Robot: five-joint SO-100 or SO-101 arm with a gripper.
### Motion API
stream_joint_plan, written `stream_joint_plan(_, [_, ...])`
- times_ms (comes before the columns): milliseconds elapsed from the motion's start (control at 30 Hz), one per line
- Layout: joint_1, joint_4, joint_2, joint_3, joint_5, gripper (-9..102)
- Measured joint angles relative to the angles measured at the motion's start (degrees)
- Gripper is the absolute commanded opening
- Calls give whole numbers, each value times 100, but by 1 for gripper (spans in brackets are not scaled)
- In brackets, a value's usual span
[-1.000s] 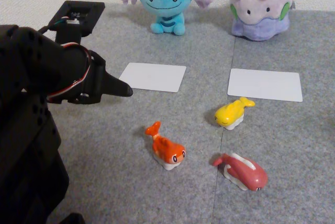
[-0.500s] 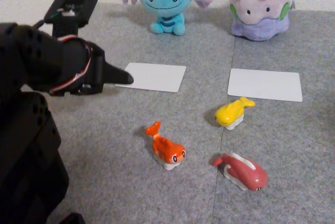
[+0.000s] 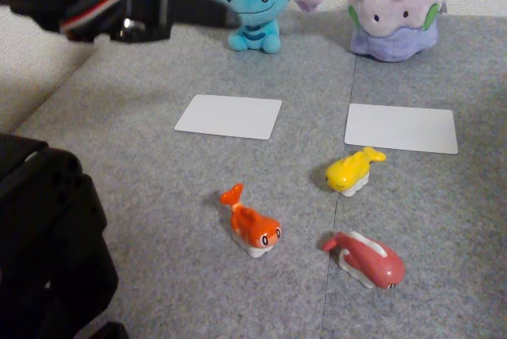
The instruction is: Wooper wants to eat egg sudhi, and Goomy wants to eat shrimp sushi
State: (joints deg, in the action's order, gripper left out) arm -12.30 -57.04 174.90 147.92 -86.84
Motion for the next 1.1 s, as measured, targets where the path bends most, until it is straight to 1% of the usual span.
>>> stream_joint_plan(167, [-756, -413, -448, -598, 62, 31])
stream_joint_plan(333, [-1354, -431, -1907, -1011, 79, 31])
stream_joint_plan(533, [-1863, -527, -3691, -2004, 475, 31])
stream_joint_plan(667, [-2294, -817, -4676, -2813, 861, 31])
stream_joint_plan(867, [-2646, -1011, -6170, -3788, 1134, 31])
stream_joint_plan(1100, [-2804, -923, -7761, -4052, 1046, 30])
